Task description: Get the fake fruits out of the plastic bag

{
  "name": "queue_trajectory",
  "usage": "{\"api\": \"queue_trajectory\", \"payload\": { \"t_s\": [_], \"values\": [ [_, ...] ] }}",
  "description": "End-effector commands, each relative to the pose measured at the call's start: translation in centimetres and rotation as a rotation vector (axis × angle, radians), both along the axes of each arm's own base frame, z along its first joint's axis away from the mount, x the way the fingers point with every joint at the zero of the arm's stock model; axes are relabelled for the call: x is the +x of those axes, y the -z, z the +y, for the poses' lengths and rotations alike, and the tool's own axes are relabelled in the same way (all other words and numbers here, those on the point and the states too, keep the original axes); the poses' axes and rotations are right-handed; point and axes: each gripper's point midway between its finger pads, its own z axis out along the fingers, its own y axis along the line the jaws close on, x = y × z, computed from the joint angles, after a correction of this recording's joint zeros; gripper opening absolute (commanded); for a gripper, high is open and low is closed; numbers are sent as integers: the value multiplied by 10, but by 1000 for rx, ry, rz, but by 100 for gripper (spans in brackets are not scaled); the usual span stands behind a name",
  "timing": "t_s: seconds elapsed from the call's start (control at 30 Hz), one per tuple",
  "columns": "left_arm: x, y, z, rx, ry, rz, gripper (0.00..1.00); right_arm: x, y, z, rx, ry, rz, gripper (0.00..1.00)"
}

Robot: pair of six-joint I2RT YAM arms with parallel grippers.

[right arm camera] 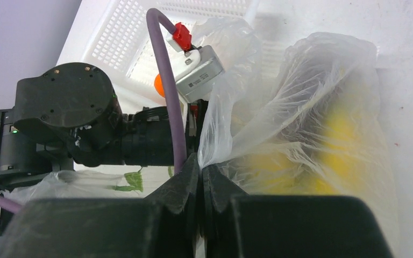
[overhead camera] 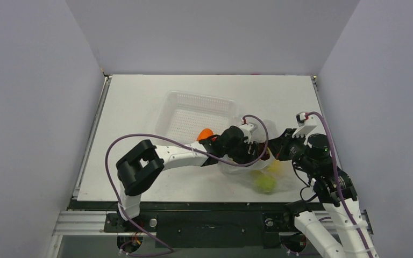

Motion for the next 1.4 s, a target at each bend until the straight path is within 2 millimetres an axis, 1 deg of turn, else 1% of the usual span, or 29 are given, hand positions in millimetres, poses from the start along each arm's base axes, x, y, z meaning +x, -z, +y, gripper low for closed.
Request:
{"api": "queue_trajectory", "payload": {
  "t_s": [0.0,0.03,0.07,0.1,0.13,0.17,0.2,0.23,0.27,0.3,0.33,0.4,0.57,0.63,0.77,0.83,0.87,0.9,0.93,0.97,1.0,1.03,1.1,1.13,1.23,1.27,1.3,1.37],
  "values": [
    [17,-16,-22,8,-32,-111,60,3,-8,-2,-14,9,-31,0],
    [18,-9,-25,23,-34,-111,60,3,-8,-3,-14,11,-31,0],
    [19,-13,-29,25,-34,-128,61,3,-8,-3,-14,12,-32,0],
    [19,-3,-31,49,-33,-128,61,3,-7,-3,-15,14,-30,0],
    [21,-5,-35,56,-38,-152,61,2,-6,-3,-15,12,-30,0],
    [20,11,-32,109,-34,-140,61,2,-6,-3,-17,14,-30,0],
    [20,11,-36,118,-29,-153,62,2,-6,-4,-16,16,-31,0],
    [20,25,-32,163,-31,-150,62,2,-5,-4,-18,18,-31,0],
    [21,26,-34,174,-36,-161,61,2,-6,-5,-17,20,-35,0],
    [20,34,-33,197,-33,-163,62,2,-6,-5,-19,23,-35,0],
    [20,38,-32,211,-38,-170,62,1,-5,-6,-21,24,-36,0],
    [21,53,-29,256,-39,-167,62,1,-3,-7,-25,29,-30,0],
    [16,78,-17,355,-30,-162,63,3,1,-7,-36,31,-22,0],
    [12,86,-11,389,-26,-168,63,4,2,-8,-40,32,-19,0],
    [3,94,0,434,-11,-182,62,5,3,-8,-42,35,-17,0],
    [1,93,3,441,-5,-187,59,5,3,-8,-42,36,-14,0],
    [1,88,3,431,-6,-193,54,5,4,-8,-42,37,-12,0],
    [0,86,4,430,-5,-195,48,6,4,-8,-42,37,-11,0],
    [1,79,2,416,-7,-201,34,5,4,-8,-42,35,-10,0],
    [2,74,1,408,-9,-205,29,6,4,-8,-41,37,-8,0],
    [3,64,-1,392,-10,-213,23,6,4,-8,-40,38,-9,0],
    [3,60,-2,386,-10,-217,21,6,4,-8,-41,37,-8,0],
    [4,43,-6,355,-9,-227,15,6,3,-8,-42,39,-9,0],
    [4,38,-7,346,-8,-229,12,6,3,-8,-42,39,-10,0],
    [2,14,-9,300,-7,-237,5,6,4,-8,-43,41,-9,0],
    [2,10,-9,291,-7,-238,3,6,4,-8,-42,42,-7,0],
    [1,1,-9,275,-7,-243,2,6,4,-8,-43,42,-7,0],
    [0,-9,-8,255,-8,-246,1,6,5,-8,-41,42,-5,0]
  ]
}}
